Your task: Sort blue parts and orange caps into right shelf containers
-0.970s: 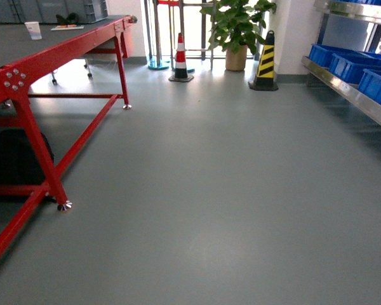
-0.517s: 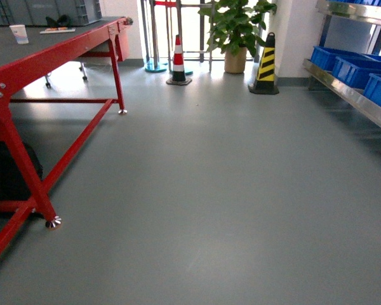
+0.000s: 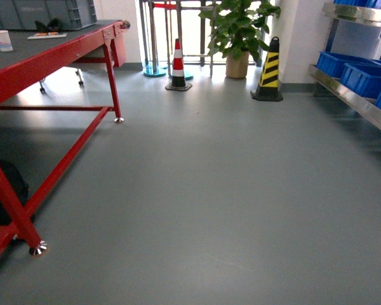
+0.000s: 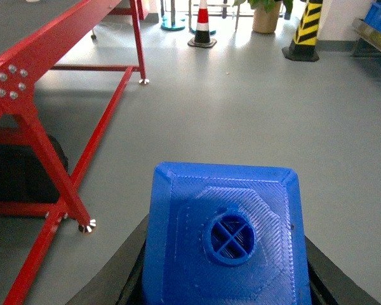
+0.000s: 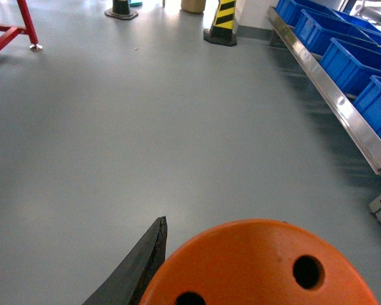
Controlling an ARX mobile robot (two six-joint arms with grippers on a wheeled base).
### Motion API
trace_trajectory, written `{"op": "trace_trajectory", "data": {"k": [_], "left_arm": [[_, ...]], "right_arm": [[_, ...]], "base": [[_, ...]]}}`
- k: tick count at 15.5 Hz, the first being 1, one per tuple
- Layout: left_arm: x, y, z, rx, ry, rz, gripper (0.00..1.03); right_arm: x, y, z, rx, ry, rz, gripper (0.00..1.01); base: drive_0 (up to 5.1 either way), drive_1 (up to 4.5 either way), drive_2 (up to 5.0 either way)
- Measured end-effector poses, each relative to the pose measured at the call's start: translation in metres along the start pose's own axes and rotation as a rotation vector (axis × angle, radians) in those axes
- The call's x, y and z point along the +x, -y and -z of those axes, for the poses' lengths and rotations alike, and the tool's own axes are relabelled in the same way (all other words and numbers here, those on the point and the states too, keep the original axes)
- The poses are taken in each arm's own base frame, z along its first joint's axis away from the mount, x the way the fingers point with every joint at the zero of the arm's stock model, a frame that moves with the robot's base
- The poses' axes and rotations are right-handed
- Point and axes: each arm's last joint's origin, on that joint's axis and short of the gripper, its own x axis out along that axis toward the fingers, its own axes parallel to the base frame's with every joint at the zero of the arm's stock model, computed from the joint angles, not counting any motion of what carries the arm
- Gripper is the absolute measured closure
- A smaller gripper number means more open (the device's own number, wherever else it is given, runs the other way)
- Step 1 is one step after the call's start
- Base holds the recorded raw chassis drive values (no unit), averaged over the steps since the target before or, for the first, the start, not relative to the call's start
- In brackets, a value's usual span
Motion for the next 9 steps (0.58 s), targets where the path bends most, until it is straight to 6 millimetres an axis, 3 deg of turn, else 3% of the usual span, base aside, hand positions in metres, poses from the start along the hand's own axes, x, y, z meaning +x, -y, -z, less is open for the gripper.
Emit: {"op": "trace_trajectory", "data": {"k": [7,9], "left_arm": [[0.0002,0.0,0.0002,0.0,-0.001,0.001,0.59],[0.0002,0.0,0.0004,-0.001,-0.003,0.0,0.59]], "right_arm": [[0.0,-0.0001,0.0004,0.0,-0.003,-0.001,0.58],[0.0001,-0.0001,0.0002,0.0,-0.002,-0.002,0.58]], "base": [[0.0,4.29,-4.4],[-1.5,-1.45,-1.5]]}}
